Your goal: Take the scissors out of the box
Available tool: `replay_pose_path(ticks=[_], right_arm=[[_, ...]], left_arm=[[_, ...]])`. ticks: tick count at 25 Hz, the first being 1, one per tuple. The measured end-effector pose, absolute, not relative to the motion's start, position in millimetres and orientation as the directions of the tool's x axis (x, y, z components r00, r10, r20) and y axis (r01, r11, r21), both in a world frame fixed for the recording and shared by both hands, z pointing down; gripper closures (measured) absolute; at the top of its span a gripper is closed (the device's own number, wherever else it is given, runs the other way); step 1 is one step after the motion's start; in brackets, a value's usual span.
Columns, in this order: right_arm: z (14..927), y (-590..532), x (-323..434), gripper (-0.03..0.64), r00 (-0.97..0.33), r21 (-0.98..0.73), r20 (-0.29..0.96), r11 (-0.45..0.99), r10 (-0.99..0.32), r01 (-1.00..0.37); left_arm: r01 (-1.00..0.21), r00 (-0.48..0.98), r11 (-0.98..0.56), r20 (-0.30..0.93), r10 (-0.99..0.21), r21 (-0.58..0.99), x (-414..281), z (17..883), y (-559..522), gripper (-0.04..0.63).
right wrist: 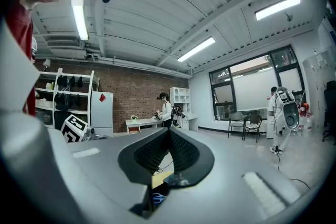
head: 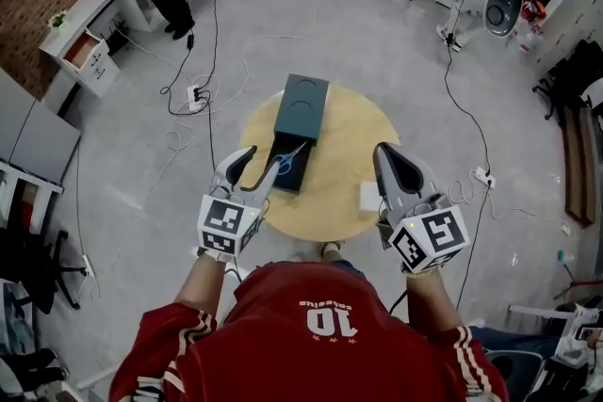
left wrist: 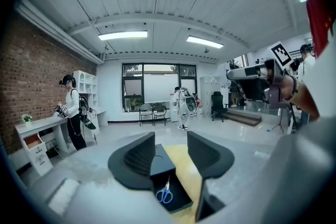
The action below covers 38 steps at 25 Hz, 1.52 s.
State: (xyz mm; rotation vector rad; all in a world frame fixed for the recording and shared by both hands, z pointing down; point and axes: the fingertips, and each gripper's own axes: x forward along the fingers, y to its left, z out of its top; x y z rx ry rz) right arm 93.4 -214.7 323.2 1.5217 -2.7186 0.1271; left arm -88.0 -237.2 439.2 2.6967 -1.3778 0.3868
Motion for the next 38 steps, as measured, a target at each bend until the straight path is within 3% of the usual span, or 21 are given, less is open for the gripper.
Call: replay_pose_path(ticks=[4,18,38], right_arm=[[329.3,-222.4,94.1,0.615,-0.519,-0.068,0.072,0.515,-0.852,-0.855],[354.8,-248.6,97.7,0.615,-0.526,-0.089,0.136,0.518,-0.84,-0.851],[394.3,-292.5,132.8,0.615,-0.548,-0.143,0.227,0.529,-0.805,-0.837]], left_arm=[[-0.788,0.565,-0.612,0.318,-0.761,-0.066,-87.0,458.1,-245.2,0.356],[-0.729,0.534,-0.674,0.519,-0.667,-0.117,-75.2,557.6,-279.0,0.355],[-0.691,0.328,-0.714,0.83,-0.452,-0.115,-65.6,752.4,-309.5,0.356]])
